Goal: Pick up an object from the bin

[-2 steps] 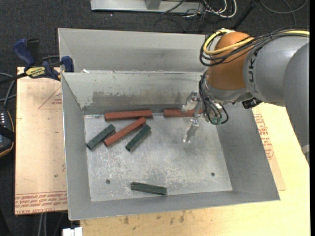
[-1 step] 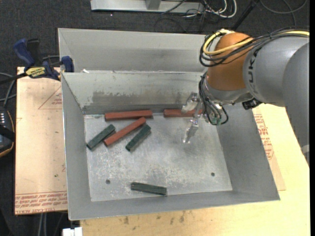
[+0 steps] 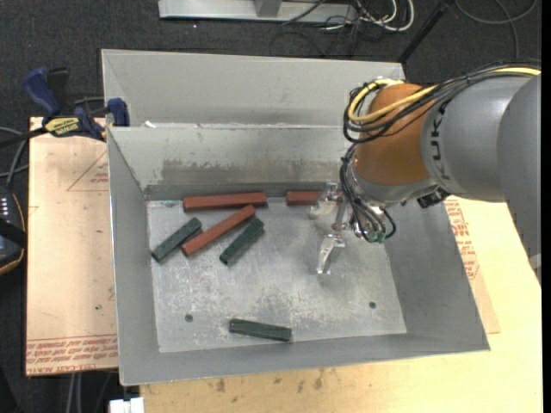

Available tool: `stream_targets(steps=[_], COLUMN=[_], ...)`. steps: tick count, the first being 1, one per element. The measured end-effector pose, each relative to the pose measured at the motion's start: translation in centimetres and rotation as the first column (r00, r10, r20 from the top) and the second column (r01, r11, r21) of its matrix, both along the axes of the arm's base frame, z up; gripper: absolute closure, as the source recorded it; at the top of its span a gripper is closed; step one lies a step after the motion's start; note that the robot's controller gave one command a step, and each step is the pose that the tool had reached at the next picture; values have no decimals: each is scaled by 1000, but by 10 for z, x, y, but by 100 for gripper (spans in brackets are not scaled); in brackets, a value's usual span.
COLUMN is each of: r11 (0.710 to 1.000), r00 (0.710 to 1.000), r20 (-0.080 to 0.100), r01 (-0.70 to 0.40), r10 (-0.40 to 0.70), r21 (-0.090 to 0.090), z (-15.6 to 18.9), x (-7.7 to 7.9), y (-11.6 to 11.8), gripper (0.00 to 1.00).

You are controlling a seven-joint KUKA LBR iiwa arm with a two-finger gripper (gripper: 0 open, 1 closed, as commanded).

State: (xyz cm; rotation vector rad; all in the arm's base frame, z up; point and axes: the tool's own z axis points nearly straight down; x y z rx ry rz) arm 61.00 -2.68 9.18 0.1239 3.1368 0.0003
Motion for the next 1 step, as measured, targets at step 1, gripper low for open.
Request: stream_targets(steps=[1], r11=[997], r00=[997], r20=[-3], r01=[-75], r10=[75], r21=[0], z=[-3], x=[-9], y=[3], gripper=[0])
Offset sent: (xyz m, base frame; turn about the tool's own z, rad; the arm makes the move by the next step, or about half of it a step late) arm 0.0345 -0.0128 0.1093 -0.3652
